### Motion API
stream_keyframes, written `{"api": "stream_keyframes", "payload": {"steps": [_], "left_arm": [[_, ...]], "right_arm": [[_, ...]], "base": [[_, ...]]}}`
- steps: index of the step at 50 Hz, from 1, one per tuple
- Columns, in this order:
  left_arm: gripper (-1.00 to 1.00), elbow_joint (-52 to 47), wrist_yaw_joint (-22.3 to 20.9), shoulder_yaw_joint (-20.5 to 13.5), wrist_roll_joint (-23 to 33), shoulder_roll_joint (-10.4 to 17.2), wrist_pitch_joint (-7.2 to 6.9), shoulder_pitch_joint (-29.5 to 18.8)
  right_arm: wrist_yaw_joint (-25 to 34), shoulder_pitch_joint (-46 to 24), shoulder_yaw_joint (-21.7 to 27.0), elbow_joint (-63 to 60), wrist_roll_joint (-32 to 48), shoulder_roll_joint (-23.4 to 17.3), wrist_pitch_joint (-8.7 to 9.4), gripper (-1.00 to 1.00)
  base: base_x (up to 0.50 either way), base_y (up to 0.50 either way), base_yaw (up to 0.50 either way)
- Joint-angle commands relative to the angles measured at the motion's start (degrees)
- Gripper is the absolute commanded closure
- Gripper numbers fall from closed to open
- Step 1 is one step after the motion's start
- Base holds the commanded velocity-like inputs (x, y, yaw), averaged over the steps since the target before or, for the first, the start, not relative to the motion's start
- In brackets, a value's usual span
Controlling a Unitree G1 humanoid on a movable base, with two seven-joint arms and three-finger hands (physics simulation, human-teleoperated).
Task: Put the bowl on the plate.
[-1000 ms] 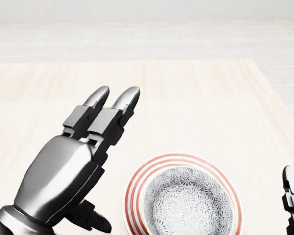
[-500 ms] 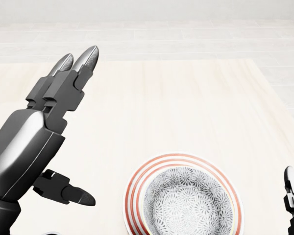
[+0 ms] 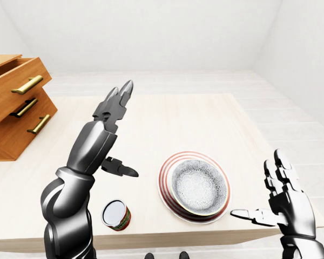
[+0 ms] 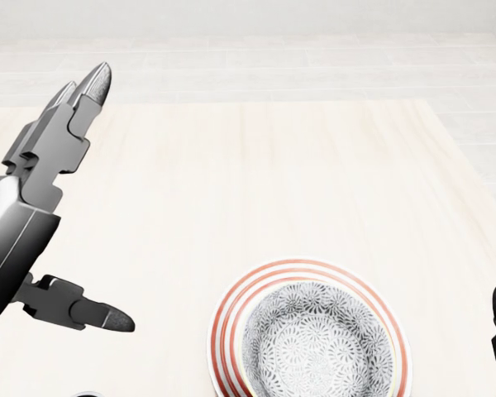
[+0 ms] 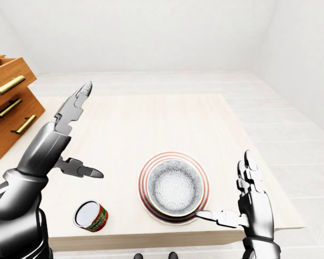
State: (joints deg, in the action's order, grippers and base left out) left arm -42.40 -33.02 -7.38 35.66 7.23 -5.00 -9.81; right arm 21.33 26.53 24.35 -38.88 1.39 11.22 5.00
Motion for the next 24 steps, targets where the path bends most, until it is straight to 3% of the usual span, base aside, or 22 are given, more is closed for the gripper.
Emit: {"api": "stream_keyframes", "payload": {"steps": [1, 24], "left_arm": [[-1.0, 1.7, 1.7, -2.0, -2.6, 1.5, 0.0, 1.5], [-1.0, 0.8, 1.2, -3.8, -2.8, 1.3, 0.0, 5.8]], "right_arm": [[2.1, 1.1, 2.6, -3.7, -0.4, 1.2, 0.0, -1.0], [8.6, -0.9, 12.0, -11.1, -1.0, 4.1, 0.0, -1.0]], "base": [[0.0, 0.0, 0.0], [0.0, 0.0, 0.0]]}}
